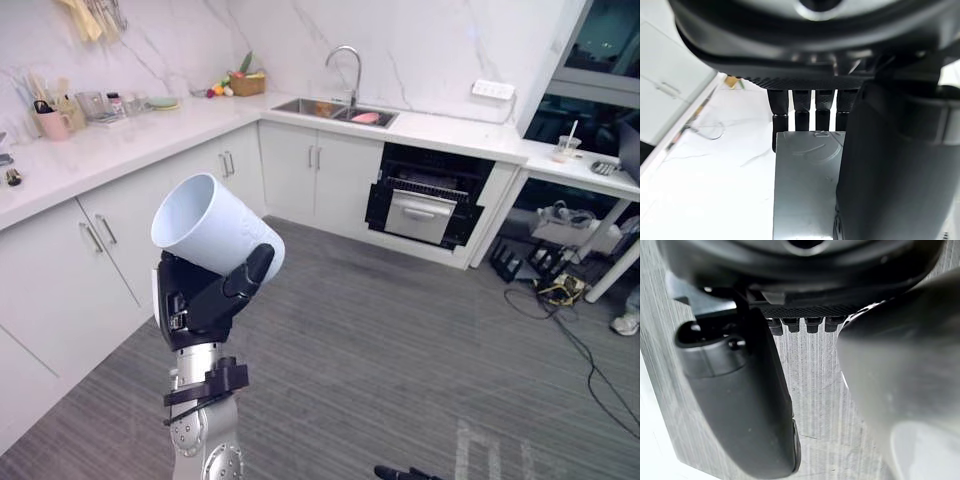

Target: Walk over to the sink, pick up the cup, carry it to the dishwasher, place the cup inside the dishwasher, then close the dishwasher door

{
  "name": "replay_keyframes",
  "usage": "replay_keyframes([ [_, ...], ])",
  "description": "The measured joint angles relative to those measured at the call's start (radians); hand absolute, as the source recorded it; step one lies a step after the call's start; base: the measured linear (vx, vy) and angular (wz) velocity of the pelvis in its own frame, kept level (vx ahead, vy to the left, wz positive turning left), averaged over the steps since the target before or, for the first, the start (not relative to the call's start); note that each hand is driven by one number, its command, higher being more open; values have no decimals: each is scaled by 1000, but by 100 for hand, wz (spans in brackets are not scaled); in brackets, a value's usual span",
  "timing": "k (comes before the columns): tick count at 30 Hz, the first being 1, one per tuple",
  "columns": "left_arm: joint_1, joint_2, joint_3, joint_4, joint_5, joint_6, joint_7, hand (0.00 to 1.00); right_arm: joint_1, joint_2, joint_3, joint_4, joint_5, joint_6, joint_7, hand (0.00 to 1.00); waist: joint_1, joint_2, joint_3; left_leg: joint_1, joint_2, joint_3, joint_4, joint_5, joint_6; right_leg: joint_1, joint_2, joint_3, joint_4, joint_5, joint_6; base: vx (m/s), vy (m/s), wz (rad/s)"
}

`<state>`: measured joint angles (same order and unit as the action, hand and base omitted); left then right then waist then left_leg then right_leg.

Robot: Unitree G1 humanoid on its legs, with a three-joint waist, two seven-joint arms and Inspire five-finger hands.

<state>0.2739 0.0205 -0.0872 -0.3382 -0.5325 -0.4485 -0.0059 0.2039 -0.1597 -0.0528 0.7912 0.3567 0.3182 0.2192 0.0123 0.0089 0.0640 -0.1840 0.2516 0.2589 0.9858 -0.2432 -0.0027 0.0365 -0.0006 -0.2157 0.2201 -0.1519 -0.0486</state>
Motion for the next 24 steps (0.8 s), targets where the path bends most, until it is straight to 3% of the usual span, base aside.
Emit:
replay_keyframes([
  [1, 4, 0, 7, 1, -1, 5, -15, 0, -7, -5, -1, 8, 0, 2, 5, 100, 3, -4, 2, -29, -4, -1, -56, -31, -13, 1, -11, 9, -4, 0, 0, 111, 123, -8],
  [3, 4, -1, 40, 9, 0, 14, -43, 0, -38, -19, -2, 48, -1, 5, 22, 100, 6, -9, 21, -30, -48, -4, -283, -34, -28, 21, -39, 37, -29, -1, 2, 123, 166, -12],
  [5, 7, -11, 80, 36, 1, 36, -48, 0, -69, -42, -8, 106, -7, 5, 35, 100, 21, -3, 34, -30, -116, -59, -651, 70, -64, 69, -85, 79, -120, -2, 4, 152, 239, -26],
  [6, 12, -20, 88, 43, 1, 39, -47, 0, -73, -48, -12, 121, -6, 5, 42, 100, 28, 10, 34, -28, -113, -92, -708, 85, -86, 92, -77, 102, -162, -2, 11, 206, 233, -53],
  [7, 17, -50, 99, 56, 0, 32, -46, 0, -82, -66, -11, 137, -6, -5, 53, 100, 54, 79, 41, -44, -53, -114, -706, 135, -148, 102, -7, 179, -79, -36, 63, 236, 164, -36],
  [8, 13, -44, 101, 71, -1, 31, -46, 0, -82, -60, -18, 144, -7, -16, 53, 100, 56, 72, 50, -54, -60, -112, -666, 148, -144, 98, -2, 202, 2, -55, 64, 399, 146, -23],
  [9, 23, -15, 111, 92, -12, 30, -46, 0, -83, -35, -20, 161, -8, -22, 59, 100, 55, 14, 50, -75, -111, -82, -582, 134, -127, 126, -55, 215, 11, -142, 70, 485, 168, 21],
  [10, 43, -24, 102, 131, -29, 41, -47, 0, -79, -33, -44, 182, -12, -26, 59, 100, 49, 14, 45, -88, -122, -69, -523, 125, -85, 143, -78, 207, 21, -175, 65, 460, 203, 14],
  [12, 61, -13, 100, 150, -38, 53, -62, 0, -72, -36, -50, 205, -37, -27, 56, 100, 55, -9, -1, -77, -206, -40, -537, 103, 4, 140, -151, 215, 51, -200, 98, 378, 273, 3],
  [14, 37, 7, 103, 150, -45, 63, -67, 0, -78, -32, -74, 197, -37, -42, 57, 100, 49, -11, -1, -56, -237, -21, -530, 76, 52, 79, -177, 222, 246, -194, 131, 410, 226, -6],
  [15, 16, 22, 98, 144, -44, 79, -75, 0, -79, -29, -87, 199, -33, -47, 57, 100, 48, -18, -3, 5, -259, 1, -529, 43, 70, 46, -213, 224, 392, -151, 205, 455, 238, -21],
  [16, 7, 25, 97, 135, -44, 86, -81, 0, -79, -26, -96, 198, -33, -49, 57, 100, 48, -21, -1, 36, -269, 9, -537, 27, 70, 31, -230, 223, 463, -124, 229, 517, 273, -38],
  [17, 1, 32, 95, 112, -43, 97, -83, 0, -80, -23, -100, 193, -32, -63, 57, 100, 43, -30, 3, 90, -286, 21, -568, 3, 71, -11, -256, 218, 575, -53, 223, 328, 160, -38],
  [18, 0, 45, 81, 96, -37, 96, -83, 0, -76, -21, -99, 176, -23, -76, 58, 100, 34, -27, 1, 149, -298, 32, -621, -3, 77, -65, -268, 221, 691, 14, 192, 384, 180, -46],
  [19, -1, 59, 56, 80, -13, 95, -82, 0, -74, -18, -99, 146, -24, -86, 65, 100, 19, -26, 0, 222, -300, 36, -696, 3, 68, -134, -252, 211, 797, 8, 169, 364, 159, -38],
  [21, -24, 86, 6, 64, 26, 92, -80, 0, -72, -3, -97, 97, -24, -93, 77, 100, -11, -20, -3, 312, -298, 25, -802, 22, 39, -233, -205, 155, 828, -42, 115, 442, 149, -17],
  [24, -86, 82, -60, 67, 43, 97, -83, 0, -51, 26, -100, 3, -23, -104, 84, 100, -49, -17, 1, 407, -283, 15, -864, 23, 31, -355, -139, 45, 632, -98, 89, 462, 31, 9],
])
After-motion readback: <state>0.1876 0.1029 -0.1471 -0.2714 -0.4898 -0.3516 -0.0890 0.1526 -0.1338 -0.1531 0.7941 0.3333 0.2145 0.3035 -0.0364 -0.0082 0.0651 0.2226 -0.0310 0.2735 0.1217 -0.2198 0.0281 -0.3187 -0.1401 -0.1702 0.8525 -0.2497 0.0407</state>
